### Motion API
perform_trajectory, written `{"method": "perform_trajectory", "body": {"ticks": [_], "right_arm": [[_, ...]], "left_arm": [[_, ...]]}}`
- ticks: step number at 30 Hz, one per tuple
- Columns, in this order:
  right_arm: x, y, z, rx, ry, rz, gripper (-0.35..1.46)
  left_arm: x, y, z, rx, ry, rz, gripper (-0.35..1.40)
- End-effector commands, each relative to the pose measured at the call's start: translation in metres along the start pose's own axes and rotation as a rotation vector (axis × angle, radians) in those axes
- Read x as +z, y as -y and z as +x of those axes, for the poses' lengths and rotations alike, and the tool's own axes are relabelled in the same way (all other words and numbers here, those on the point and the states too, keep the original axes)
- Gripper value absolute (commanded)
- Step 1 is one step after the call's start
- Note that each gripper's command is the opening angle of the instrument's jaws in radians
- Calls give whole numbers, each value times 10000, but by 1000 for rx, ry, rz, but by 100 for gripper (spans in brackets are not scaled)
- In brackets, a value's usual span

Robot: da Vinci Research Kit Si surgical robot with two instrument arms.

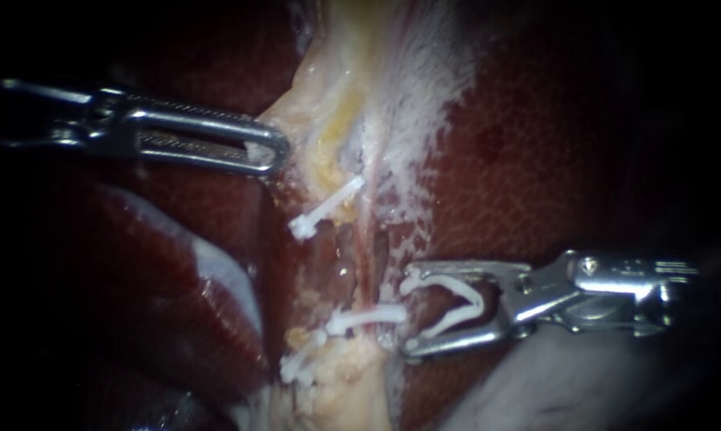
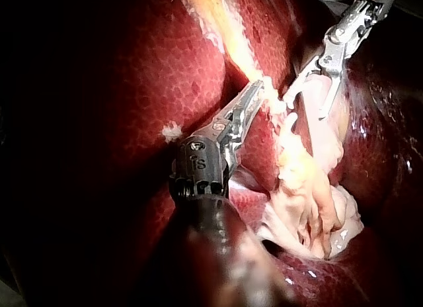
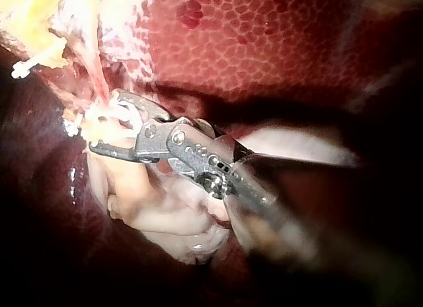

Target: Clipping second clip right tube

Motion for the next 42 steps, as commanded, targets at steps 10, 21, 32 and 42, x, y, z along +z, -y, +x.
{"method": "perform_trajectory", "body": {"ticks": [10, 21, 32, 42], "right_arm": [[13, -8, 5, 8, 1, 3, 59], [43, -1, 5, 12, 16, 50, 57], [58, 0, 11, 20, -5, 79, 53], [63, -4, 13, 39, -3, 90, 48]], "left_arm": [[-12, 22, -10, 4, 13, -9, -35], [-12, 23, -10, 4, 15, -6, -35], [-12, 23, -10, 4, 15, -6, -35], [-11, 23, -10, 4, 16, -7, -35]]}}
